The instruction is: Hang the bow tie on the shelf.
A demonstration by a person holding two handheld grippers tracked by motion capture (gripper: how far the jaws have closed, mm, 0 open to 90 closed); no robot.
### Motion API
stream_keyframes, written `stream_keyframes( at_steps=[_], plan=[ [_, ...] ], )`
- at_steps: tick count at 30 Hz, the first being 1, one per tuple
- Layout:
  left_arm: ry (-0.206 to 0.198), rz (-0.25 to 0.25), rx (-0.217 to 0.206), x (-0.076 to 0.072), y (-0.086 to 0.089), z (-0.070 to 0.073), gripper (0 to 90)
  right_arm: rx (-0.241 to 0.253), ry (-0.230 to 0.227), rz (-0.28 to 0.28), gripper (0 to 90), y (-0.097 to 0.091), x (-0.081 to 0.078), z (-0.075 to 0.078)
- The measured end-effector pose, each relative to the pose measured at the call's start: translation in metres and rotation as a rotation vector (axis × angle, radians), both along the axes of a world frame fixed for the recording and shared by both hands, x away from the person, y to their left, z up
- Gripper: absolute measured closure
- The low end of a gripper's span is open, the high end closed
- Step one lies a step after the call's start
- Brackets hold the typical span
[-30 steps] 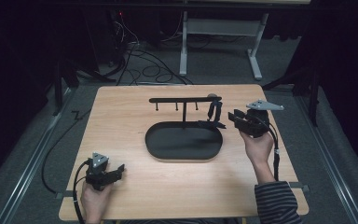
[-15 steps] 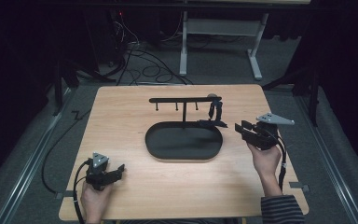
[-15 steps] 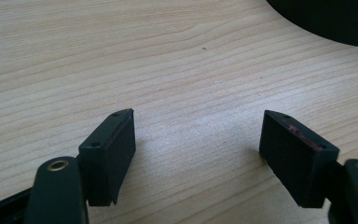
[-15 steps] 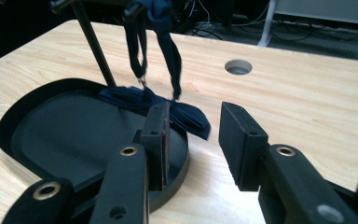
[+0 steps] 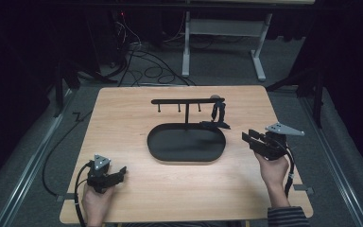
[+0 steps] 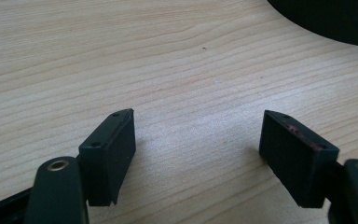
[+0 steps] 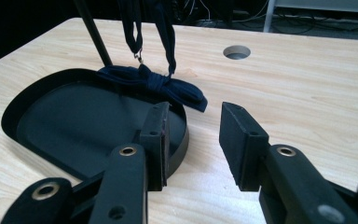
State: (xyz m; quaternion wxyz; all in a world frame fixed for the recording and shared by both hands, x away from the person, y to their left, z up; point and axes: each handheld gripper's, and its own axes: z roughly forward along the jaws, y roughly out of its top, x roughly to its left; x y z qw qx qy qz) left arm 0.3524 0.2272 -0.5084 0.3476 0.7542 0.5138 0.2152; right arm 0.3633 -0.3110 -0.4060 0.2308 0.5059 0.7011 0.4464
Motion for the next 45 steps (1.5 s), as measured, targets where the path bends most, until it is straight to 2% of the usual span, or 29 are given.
stream_keyframes(
  at_steps=[21,35,45],
  plan=[
    [-0.001,0.000,0.008,0.000,-0.001,0.000,27.4,0.031,0.030,0.021,64.2,-0.001,-0.014,-0.023],
    [-0.002,0.000,0.007,0.000,-0.001,0.000,27.4,0.050,0.078,0.031,64.0,0.005,-0.020,-0.048],
    [-0.001,0.000,0.009,0.000,-0.001,0.000,27.4,0.041,0.113,0.027,63.8,0.005,-0.026,-0.062]
  ],
)
